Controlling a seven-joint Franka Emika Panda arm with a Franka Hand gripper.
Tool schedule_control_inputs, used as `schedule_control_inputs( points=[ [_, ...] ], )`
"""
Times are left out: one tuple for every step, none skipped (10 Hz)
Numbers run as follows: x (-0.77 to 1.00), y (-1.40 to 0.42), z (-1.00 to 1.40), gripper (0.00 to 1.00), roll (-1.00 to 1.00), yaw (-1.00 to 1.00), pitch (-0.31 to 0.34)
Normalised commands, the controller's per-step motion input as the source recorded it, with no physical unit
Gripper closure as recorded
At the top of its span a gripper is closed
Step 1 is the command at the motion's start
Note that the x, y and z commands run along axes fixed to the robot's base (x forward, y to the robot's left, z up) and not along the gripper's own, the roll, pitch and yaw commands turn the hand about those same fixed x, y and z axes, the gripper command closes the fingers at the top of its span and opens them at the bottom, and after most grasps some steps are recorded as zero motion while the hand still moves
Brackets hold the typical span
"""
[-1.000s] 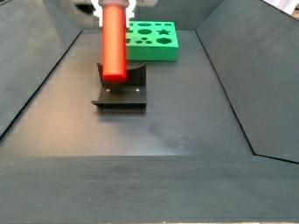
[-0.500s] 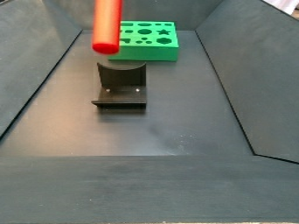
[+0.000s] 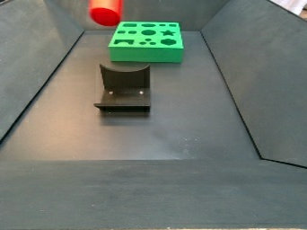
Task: Pick up the round object. Move up. Place the round object on the fixture. Regrasp the round object. Move to above the board. Insert the round object.
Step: Move to above the board.
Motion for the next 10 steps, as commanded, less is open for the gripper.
schedule_control_inputs(
  points=[
    [-0.73, -1.00, 0.29, 1.00, -1.00, -0.12, 0.107],
    [-0.76, -1.00, 0.31, 1.00, -1.00, -0.11, 0.100],
    [-0.79, -1.00, 0.29, 1.00, -1.00, -0.11, 0.101],
    [-0.79, -1.00, 0.29, 1.00, -1.00, -0.10, 0.104],
    [-0.80, -1.00, 0.30, 1.00, -1.00, -0.09, 0.105],
    [-0.72, -0.88, 0.26, 1.00, -1.00, -0.08, 0.109],
    [-0.51, -0.57, 0.17, 1.00, -1.00, -0.07, 0.104],
    [-0.31, -0.31, 0.09, 1.00, -1.00, -0.07, 0.100],
    [-0.15, -0.12, 0.04, 1.00, -1.00, -0.05, 0.092],
    [-0.09, -0.05, 0.02, 1.00, -0.82, -0.03, 0.059]
  ],
)
